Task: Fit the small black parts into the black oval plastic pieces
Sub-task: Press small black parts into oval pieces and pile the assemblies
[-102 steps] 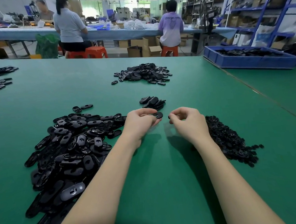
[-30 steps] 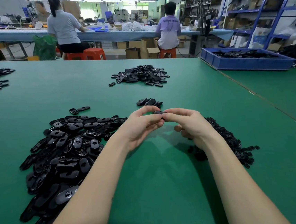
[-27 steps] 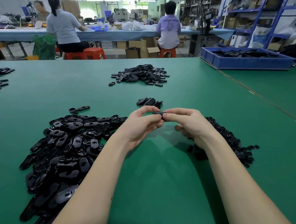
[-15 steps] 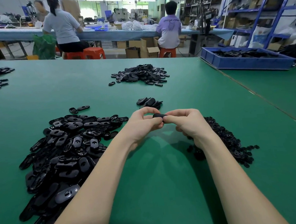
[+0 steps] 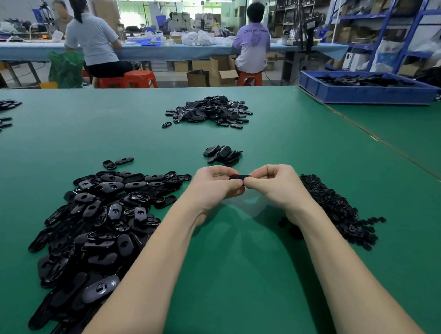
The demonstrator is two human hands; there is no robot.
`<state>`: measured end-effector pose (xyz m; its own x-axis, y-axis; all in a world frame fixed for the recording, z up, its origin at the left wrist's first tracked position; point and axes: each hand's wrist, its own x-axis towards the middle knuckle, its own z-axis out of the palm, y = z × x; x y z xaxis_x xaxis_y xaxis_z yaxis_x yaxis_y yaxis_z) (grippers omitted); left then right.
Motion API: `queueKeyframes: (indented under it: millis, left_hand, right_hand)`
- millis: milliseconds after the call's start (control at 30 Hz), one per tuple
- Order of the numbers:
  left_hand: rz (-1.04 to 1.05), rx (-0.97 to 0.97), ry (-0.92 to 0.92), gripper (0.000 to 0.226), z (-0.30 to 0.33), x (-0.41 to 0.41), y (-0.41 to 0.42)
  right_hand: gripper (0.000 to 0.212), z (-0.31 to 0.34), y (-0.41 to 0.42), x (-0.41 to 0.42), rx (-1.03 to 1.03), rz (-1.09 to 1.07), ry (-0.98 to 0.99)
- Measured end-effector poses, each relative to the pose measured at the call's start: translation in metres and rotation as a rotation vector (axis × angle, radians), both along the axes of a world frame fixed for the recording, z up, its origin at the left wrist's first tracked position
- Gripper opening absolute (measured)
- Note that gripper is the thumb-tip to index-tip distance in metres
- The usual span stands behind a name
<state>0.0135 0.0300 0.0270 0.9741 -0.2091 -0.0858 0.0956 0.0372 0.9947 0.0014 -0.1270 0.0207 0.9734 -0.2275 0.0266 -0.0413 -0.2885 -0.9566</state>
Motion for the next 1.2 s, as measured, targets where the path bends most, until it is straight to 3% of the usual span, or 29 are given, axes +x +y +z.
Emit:
queueKeyframes:
  millis: [133, 233, 400, 533, 700, 867, 1200]
  left_hand:
    - [0.019, 0.007, 0.001, 0.020, -0.001, -0.002, -0.001]
    - [-0.014, 0.061, -0.110, 0.015, -0.001, 0.001, 0.002]
    - [-0.015, 0.350, -0.388, 0.020, -0.001, 0.007, 0.016]
    - [0.073, 0.592, -0.521, 0.015, -0.006, 0.009, 0.021]
    - [0.228, 0.556, -0.476, 0.012, -0.007, 0.018, 0.028]
    - [0.382, 0.450, -0.425, 0.018, -0.001, 0.046, 0.019]
    - [0.508, 0.658, -0.218, 0.021, -0.007, 0.121, -0.012]
  right_hand:
    - [0.019, 0.001, 0.000, -0.001, -0.037, 0.005, 0.007]
    - [0.017, 0.001, 0.002, -0.003, 0.035, -0.008, -0.019]
    - [0.011, 0.003, 0.007, -0.005, 0.200, -0.029, 0.021]
    - [0.018, -0.001, 0.009, -0.003, 0.139, -0.042, 0.034]
    - [0.014, -0.009, 0.018, 0.001, -0.134, -0.080, -0.023]
    - [0.016, -0.010, 0.024, -0.001, -0.428, -0.008, 0.086]
    - [0.013, -0.012, 0.023, 0.000, -0.506, 0.008, 0.111]
